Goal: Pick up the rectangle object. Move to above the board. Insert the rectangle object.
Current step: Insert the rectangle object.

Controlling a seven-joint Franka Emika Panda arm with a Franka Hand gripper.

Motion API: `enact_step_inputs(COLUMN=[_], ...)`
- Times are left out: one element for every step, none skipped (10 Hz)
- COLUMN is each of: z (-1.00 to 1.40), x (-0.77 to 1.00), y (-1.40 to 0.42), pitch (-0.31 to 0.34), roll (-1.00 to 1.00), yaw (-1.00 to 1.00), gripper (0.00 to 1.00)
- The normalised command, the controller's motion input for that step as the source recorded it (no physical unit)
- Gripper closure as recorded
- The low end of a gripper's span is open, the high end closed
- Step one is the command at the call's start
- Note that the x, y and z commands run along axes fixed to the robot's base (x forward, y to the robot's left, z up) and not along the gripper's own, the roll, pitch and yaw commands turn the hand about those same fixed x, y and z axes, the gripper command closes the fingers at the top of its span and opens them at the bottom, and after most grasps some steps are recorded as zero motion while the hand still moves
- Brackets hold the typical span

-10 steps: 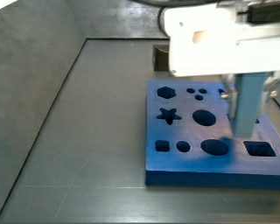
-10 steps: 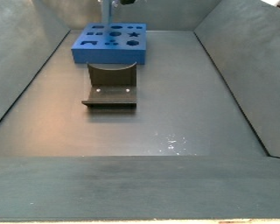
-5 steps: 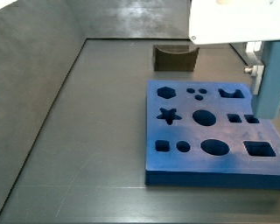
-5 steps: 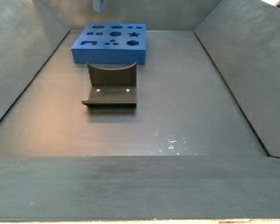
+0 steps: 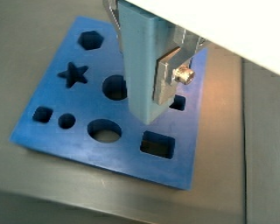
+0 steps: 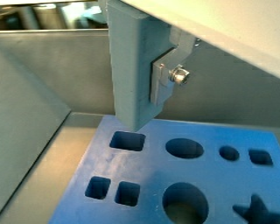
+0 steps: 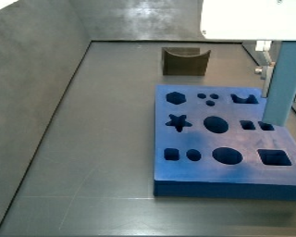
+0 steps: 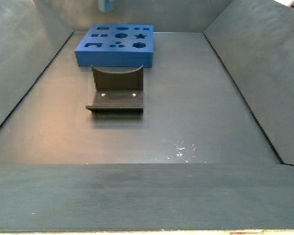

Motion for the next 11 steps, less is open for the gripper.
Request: enact_step_inputs(z=[0.00,0.00,0.00,0.00,0.00,0.00,0.00,0.00,0.16,0.19,-0.04], x=[0.00,0.00,0.00,0.00,0.00,0.00,0.00,0.44,0.00,-0.03,0.00], y=[0.00,0.00,0.00,0.00,0.00,0.00,0.00,0.00,-0.07,-0.15,0.00], pitch=[-0.217,-0.226,-0.231,-0.231,-0.237,-0.237,-0.237,0.186,0.409,0.437,0.000], roll=[0.00,0.00,0.00,0.00,0.00,0.00,0.00,0.10,1.00,1.00,0.01], yaw=[-1.00,-1.00,-1.00,-1.00,-1.00,-1.00,-1.00,-0.34,-0.23,-0.17,0.00], gripper=[1.00,1.00,1.00,1.00,1.00,1.00,1.00,1.00,1.00,1.00,1.00])
